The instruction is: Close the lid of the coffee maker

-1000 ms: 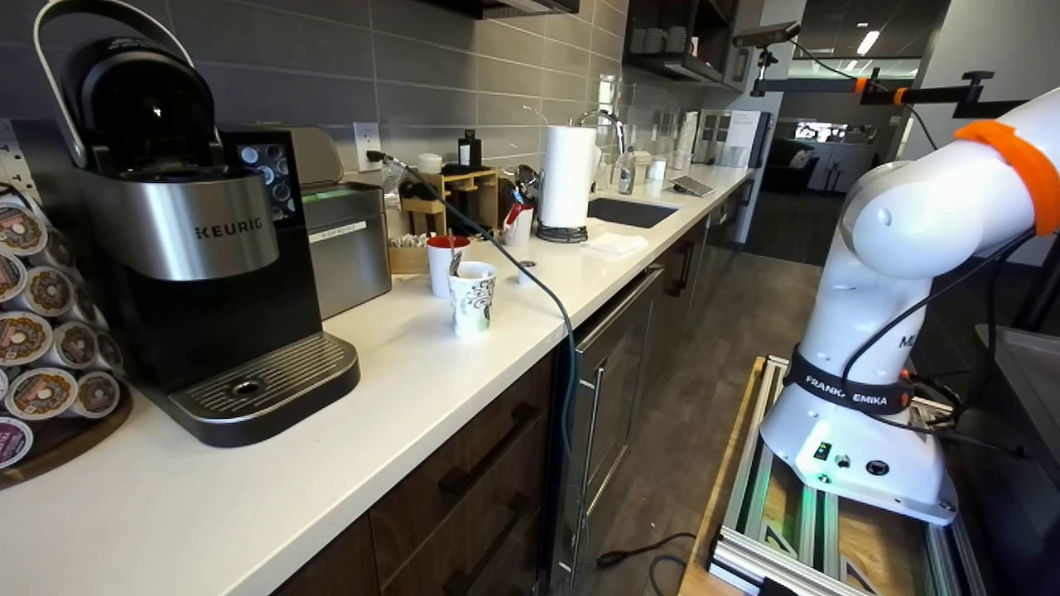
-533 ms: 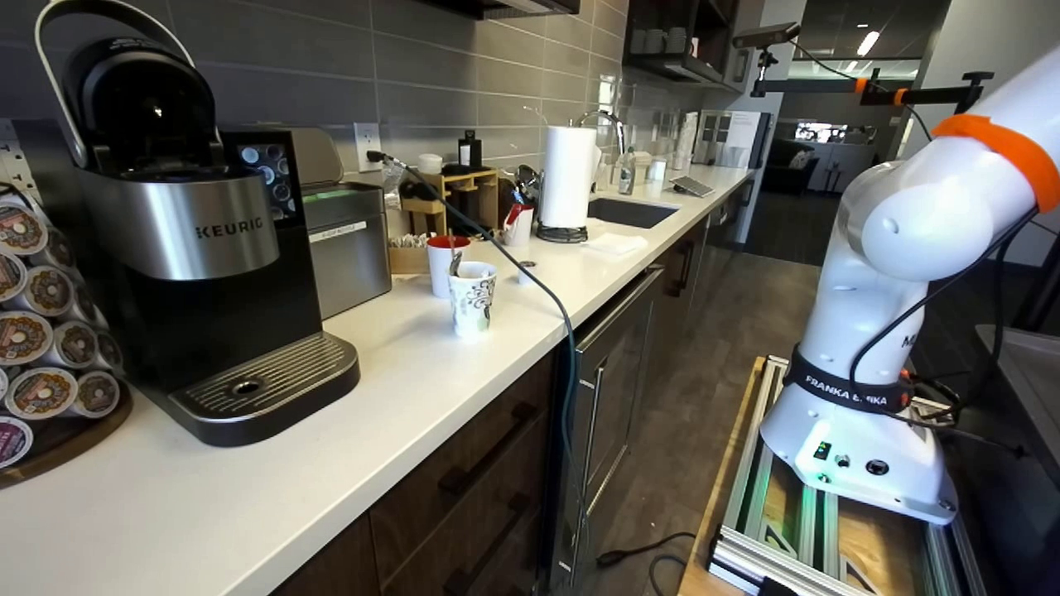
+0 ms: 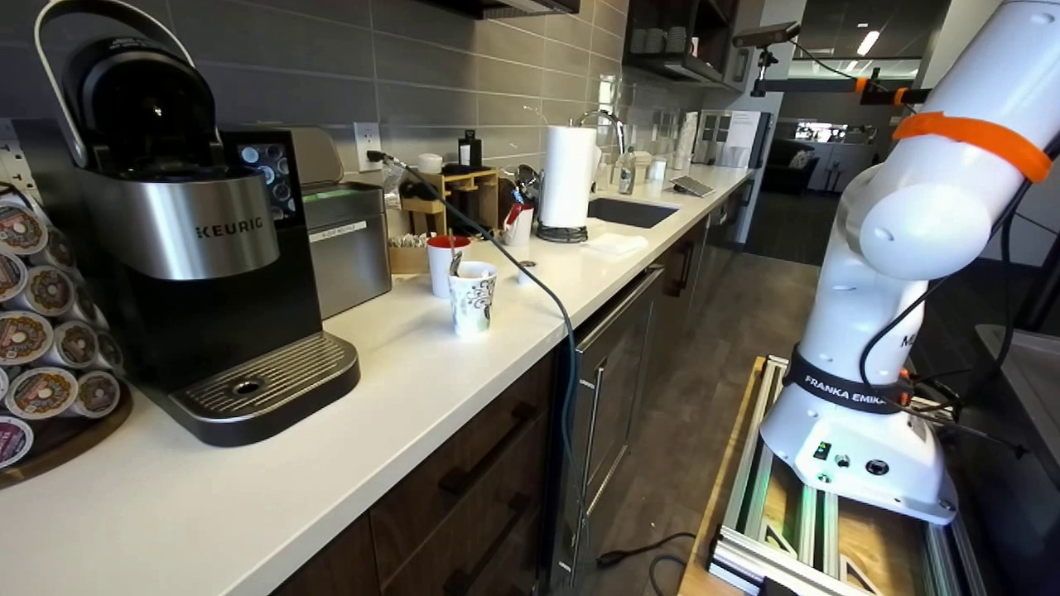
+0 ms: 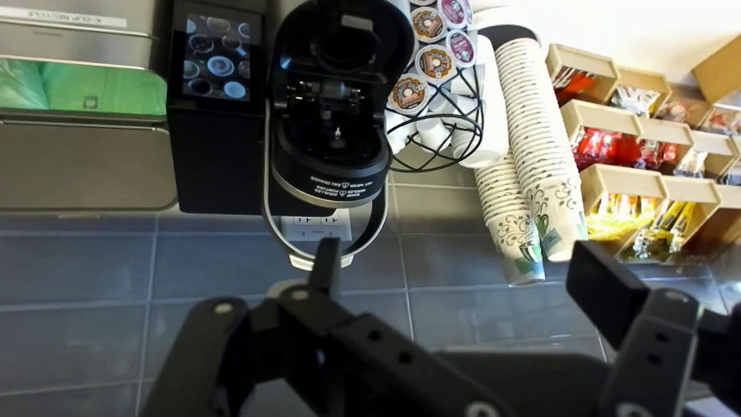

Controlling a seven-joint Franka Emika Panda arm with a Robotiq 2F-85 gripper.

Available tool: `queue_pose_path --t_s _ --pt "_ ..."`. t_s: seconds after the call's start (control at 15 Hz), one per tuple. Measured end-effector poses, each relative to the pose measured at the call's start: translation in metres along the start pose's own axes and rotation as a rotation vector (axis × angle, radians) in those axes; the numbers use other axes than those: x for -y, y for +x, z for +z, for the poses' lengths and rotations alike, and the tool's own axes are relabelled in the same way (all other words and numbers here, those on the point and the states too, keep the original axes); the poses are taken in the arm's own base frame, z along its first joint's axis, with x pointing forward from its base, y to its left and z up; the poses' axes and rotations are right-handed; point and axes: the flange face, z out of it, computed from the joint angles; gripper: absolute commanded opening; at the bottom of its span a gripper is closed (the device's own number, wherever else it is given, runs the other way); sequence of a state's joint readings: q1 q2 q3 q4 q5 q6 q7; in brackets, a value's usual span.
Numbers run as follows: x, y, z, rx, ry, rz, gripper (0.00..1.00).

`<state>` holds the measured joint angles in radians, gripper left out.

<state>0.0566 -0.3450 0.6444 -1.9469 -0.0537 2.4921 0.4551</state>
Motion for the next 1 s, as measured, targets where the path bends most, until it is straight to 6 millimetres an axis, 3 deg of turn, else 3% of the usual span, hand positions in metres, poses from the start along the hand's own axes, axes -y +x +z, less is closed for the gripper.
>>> queue_pose_path --t_s 0.27,0.6,1.0 --pt "-0.012 0.014 0.031 0.008 -0.042 -0.074 1.0" --pt "-0.011 0.015 0.034 0.003 -0.049 -0.076 1.0" --pt "-0.008 0.005 0.075 -0.071 -0.088 0.107 1.0"
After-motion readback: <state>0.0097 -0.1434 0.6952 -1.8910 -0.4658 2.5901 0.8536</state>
